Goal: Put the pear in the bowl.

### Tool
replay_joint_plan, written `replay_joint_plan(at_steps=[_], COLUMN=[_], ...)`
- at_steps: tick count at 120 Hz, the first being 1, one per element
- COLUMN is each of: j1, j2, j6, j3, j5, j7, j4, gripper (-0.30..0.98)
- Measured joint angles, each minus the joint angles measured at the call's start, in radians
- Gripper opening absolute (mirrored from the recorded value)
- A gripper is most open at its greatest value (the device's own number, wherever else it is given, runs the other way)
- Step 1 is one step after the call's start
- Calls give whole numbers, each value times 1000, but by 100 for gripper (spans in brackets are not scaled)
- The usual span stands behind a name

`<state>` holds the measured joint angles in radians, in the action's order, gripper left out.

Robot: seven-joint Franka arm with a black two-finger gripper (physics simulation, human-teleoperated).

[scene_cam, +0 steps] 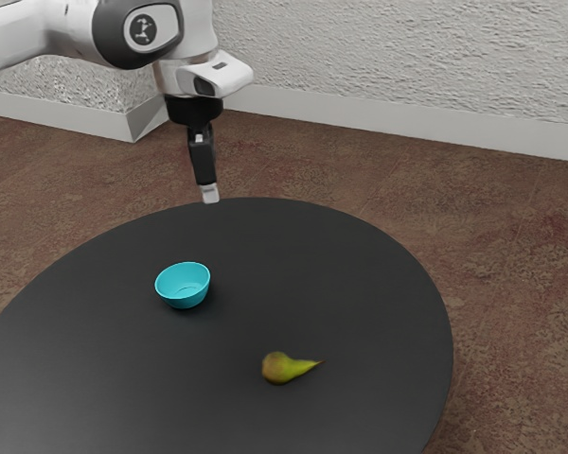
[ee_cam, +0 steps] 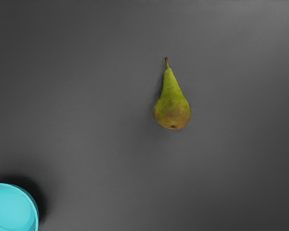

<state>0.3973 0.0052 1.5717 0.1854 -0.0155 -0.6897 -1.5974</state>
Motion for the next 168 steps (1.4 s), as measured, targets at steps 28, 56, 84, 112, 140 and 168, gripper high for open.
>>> replay_joint_plan(at_steps=[28,56,84,112,140,168], j1=[5,-191,-226,-157,-91,-60], j2=[5,37,75,185,209,232], j6=[17,32,223,362,481,545], j3=[0,-144,-165,-165,-167,-199], j5=[0,1,-3,-52,-91,-112], j7=[-74,-166,-232,-251,-182,-78], j4=[0,-35,-262,-274,-385,-458], gripper=[69,69,69,69,69,69])
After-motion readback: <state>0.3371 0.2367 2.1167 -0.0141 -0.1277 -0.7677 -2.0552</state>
